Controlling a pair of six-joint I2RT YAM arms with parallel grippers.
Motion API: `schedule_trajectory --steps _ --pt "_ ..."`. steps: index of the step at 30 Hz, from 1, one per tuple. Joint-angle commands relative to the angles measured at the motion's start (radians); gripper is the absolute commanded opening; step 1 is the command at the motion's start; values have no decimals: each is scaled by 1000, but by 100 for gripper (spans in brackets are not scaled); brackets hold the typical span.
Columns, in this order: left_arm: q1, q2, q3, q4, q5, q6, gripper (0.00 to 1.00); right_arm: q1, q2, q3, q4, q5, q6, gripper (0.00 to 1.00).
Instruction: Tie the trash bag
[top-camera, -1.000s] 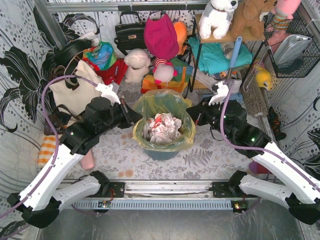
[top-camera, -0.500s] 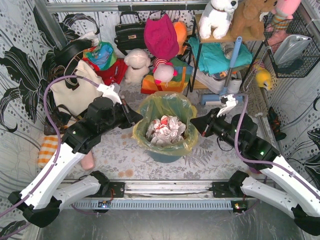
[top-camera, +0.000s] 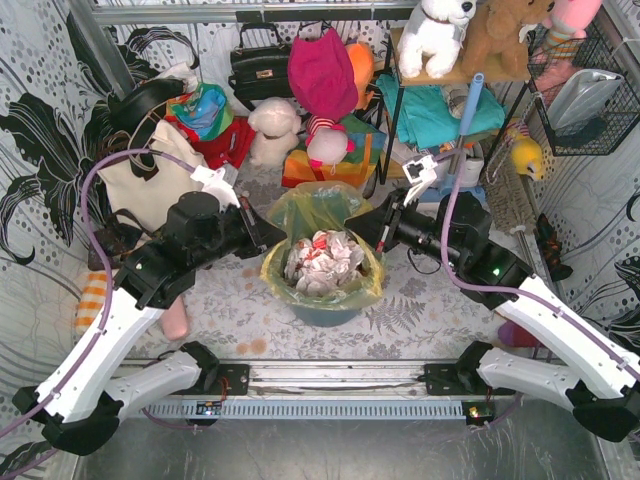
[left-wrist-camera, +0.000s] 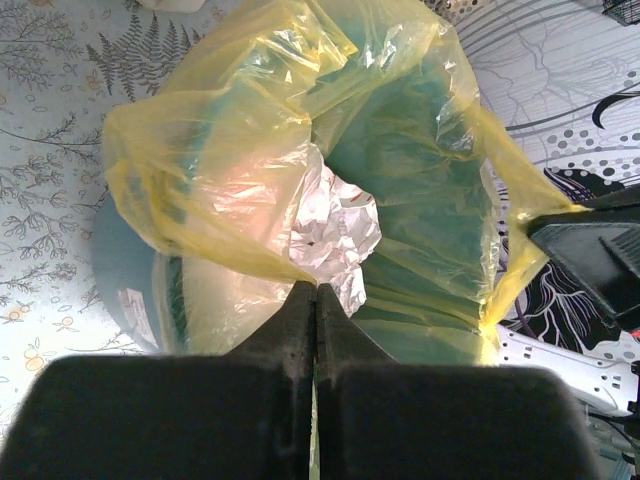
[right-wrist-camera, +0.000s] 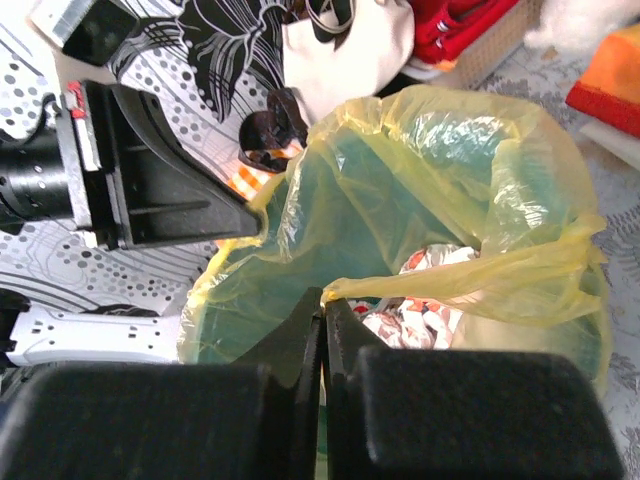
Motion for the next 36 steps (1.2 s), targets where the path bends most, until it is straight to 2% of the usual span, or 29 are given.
schedule_trajectory --steps 1,5,10,13,17,20,32,36 --pt "3 -7 68 31 26 -3 0 3 14 93 115 -18 13 0" --pt "4 -9 76 15 5 6 0 3 13 98 122 24 14 0" --pt "3 -3 45 -31 -26 12 0 3 1 60 19 121 18 0" --pt "3 -31 -1 -44 -17 -16 0 3 -41 -14 17 100 28 0" --pt "3 -114 -100 15 39 -56 0 3 -119 -132 28 31 41 0" --pt "3 -119 -117 18 70 -60 0 3 -168 -184 25 14 60 0" --pt "3 -139 -146 -31 95 -55 0 3 -273 -205 -92 39 71 0" --pt "4 -162 -171 -23 117 -75 0 3 -275 -199 -50 20 120 0"
